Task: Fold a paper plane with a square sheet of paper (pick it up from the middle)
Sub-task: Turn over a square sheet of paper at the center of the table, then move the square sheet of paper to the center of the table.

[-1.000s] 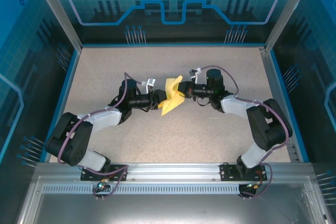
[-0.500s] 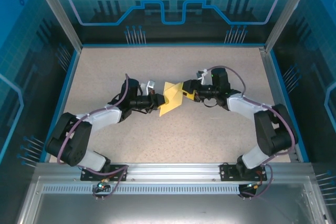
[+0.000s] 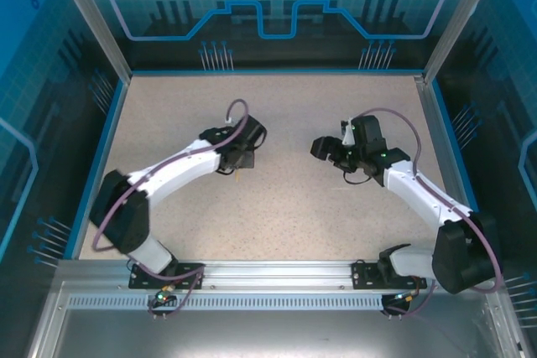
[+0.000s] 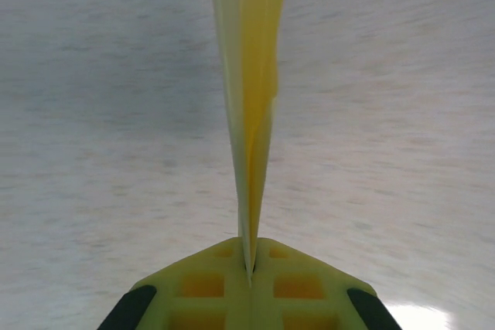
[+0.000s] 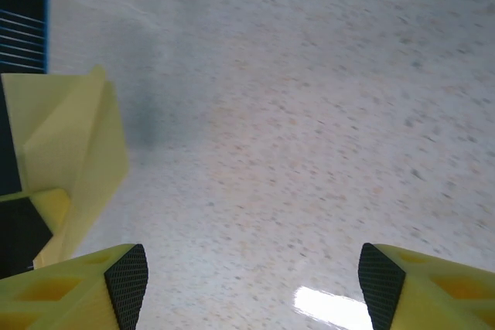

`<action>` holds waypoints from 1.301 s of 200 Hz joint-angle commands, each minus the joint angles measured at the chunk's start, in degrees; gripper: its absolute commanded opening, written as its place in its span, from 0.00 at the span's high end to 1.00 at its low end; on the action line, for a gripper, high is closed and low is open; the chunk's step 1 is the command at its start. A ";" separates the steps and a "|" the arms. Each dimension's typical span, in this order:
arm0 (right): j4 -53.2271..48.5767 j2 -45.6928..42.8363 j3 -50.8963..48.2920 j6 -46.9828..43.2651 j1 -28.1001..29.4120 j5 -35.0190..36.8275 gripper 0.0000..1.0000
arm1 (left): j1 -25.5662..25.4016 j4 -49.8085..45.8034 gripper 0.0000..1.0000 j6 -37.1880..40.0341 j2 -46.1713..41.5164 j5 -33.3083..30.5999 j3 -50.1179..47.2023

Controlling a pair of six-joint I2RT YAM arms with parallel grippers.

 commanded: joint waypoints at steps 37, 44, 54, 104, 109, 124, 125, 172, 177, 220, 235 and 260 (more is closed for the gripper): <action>-4.57 -3.64 -2.83 -0.09 -1.96 4.56 0.24 | -4.77 -18.57 0.92 -2.70 17.14 -21.23 10.05; -4.36 -4.14 -3.32 0.21 -2.20 4.62 0.24 | -5.14 -18.25 0.90 -2.70 18.71 -20.46 10.85; -4.18 -4.72 -3.95 0.62 -2.49 4.72 0.24 | -5.80 -16.72 0.85 -2.09 20.26 -18.33 11.59; -5.03 -5.03 -4.10 0.95 -2.72 4.53 0.24 | -6.40 -8.16 0.63 0.30 21.90 -4.60 12.50; -5.17 -4.73 -3.96 0.80 -2.65 4.39 0.24 | -6.38 -7.34 0.61 0.50 21.18 -3.25 12.45; -5.15 -3.94 -3.58 0.42 -2.25 4.50 0.24 | -6.10 -4.86 0.58 1.46 18.04 0.97 11.77; -5.14 -3.90 -3.52 0.37 -2.18 4.53 0.24 | -6.06 -4.75 0.57 1.45 17.78 1.32 11.63; -6.52 2.28 1.85 -1.21 7.93 12.32 0.21 | 4.91 11.72 0.33 1.12 -0.46 30.03 -1.33; -6.33 3.49 2.37 -1.10 9.41 13.04 0.21 | 6.56 13.13 0.31 0.87 -1.85 31.99 -2.66; -4.53 17.28 15.83 0.09 25.47 17.46 0.25 | 19.00 17.62 0.20 -1.75 -10.62 36.01 -12.78; -3.96 23.71 21.56 0.74 30.38 17.56 0.30 | 23.29 20.00 0.15 -3.36 -13.17 37.08 -16.63; -2.95 33.80 29.87 2.37 34.97 17.44 0.36 | 29.48 23.08 0.08 -6.56 -17.03 37.79 -22.34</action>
